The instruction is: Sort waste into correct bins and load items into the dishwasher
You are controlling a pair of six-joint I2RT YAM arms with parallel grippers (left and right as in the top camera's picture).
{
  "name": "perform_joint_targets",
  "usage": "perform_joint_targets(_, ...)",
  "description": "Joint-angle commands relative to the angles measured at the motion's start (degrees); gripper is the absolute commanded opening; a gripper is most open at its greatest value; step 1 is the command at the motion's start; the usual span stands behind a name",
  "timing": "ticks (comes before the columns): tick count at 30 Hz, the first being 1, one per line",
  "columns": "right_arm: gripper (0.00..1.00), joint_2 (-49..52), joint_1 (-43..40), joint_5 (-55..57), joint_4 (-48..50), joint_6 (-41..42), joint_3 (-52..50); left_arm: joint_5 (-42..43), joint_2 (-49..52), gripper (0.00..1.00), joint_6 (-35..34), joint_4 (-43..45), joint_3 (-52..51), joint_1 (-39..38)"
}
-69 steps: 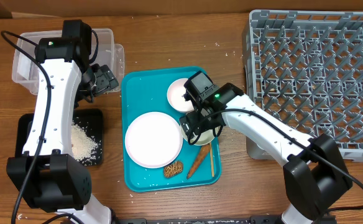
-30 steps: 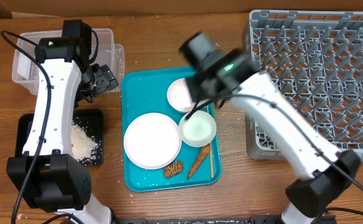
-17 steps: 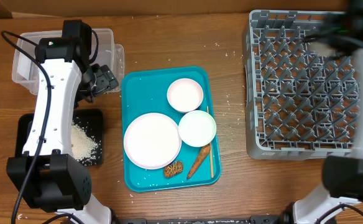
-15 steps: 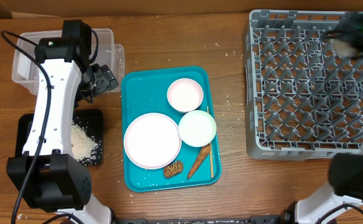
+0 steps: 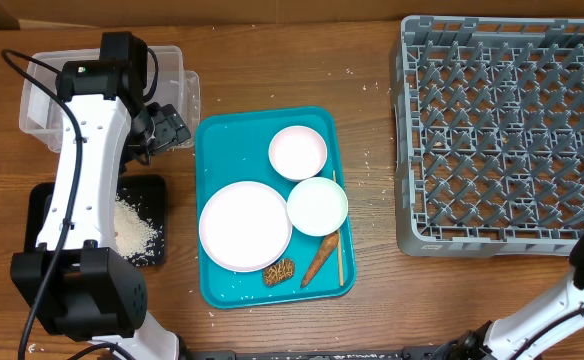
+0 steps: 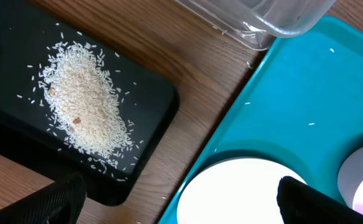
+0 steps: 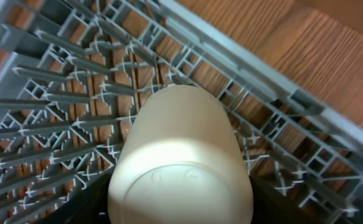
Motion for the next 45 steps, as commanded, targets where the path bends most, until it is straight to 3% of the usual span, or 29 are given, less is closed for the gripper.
perform_joint_targets(1,0.77,0.66,0.15,-0.98,-0.09,-0.07,0.44,-0.74,-0.28,1.00,-0.98,0.00,-0.35,-0.11)
perform_joint_targets(3,0.88,0.63,0.24,-1.05,-0.20,-0.04,0.46,-0.74,-0.28,1.00,-0.98,0.00,-0.35,-0.11)
perform_joint_targets(5,0.91,0.59,0.22,-1.16,-0.72,0.13,0.46,-0.74,-0.28,1.00,-0.98,0.00,-0.35,-0.11)
perform_joint_targets(14,0.90,-2.97,1.03,-13.05,-3.80,-0.33,0.61,-0.74,-0.28,1.00,-0.98,0.00,-0.35,-0.11)
perform_joint_targets(18,0.88,-7.67,5.27,-22.93,-4.26,-6.45,0.61,-0.74,-0.28,1.00,-0.98,-0.02,-0.35,-0.11)
perform_joint_targets(26,0.89,-10.67,29.68,-25.53,-5.11,-13.60,0.17,-0.74,-0.28,1.00,-0.98,0.00,-0.35,-0.11)
perform_joint_targets(33,0.90,-4.28,49.48,-15.23,-2.67,-13.70,0.07,-0.74,-0.28,1.00,-0.98,0.00,-0.35,-0.11)
perform_joint_targets(40,0.81,5.81,61.20,-4.87,-0.92,-13.66,0.07,-0.74,-0.28,1.00,-0.98,0.00,-0.35,-0.11)
perform_joint_targets(45,0.78,10.88,65.26,-5.55,-1.42,-11.28,0.07,-0.74,-0.28,1.00,-0.98,0.00,-0.35,-0.11)
